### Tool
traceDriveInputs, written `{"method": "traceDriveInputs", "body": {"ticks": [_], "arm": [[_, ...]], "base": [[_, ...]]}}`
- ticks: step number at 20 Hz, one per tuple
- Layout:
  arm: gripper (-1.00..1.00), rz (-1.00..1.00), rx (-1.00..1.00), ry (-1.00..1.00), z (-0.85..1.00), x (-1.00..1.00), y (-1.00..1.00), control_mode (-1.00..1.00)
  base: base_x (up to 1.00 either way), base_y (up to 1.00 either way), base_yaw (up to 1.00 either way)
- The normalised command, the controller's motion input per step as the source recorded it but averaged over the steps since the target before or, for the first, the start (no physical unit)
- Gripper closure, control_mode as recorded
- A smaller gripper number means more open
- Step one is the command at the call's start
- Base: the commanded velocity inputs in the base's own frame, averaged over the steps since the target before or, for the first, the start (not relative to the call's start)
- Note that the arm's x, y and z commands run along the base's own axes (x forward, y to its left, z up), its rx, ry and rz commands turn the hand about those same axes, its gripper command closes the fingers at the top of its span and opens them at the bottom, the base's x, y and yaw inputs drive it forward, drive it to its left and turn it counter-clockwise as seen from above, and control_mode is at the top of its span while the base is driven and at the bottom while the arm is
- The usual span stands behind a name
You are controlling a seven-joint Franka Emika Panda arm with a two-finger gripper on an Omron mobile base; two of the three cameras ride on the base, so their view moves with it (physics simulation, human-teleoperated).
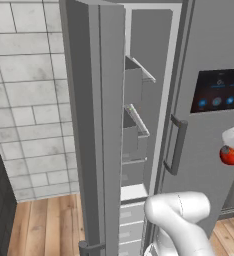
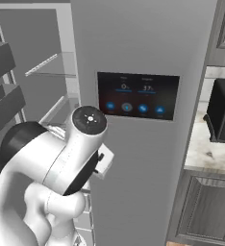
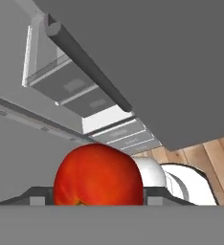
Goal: Take the tomato and eggplant out of the freezer and place them in the tupperware container on the counter. Then put the tupperware containing the vegetables back in the freezer.
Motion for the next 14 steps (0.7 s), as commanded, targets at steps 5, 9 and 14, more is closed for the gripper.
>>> {"method": "traceDriveInputs", "body": {"ticks": [5, 9, 14], "arm": [[1.0, 0.21, -0.25, 0.0, -0.49, 0.0, -0.02, -1.0], [1.0, 0.13, -0.25, 0.01, -0.46, -0.04, 0.0, -1.0], [1.0, 0.02, -0.04, 0.0, -0.08, -0.03, -0.01, 1.0]], "base": [[0.0, 0.0, 0.0], [0.0, 0.0, 0.0], [-0.41, -0.27, 0.05]]}}
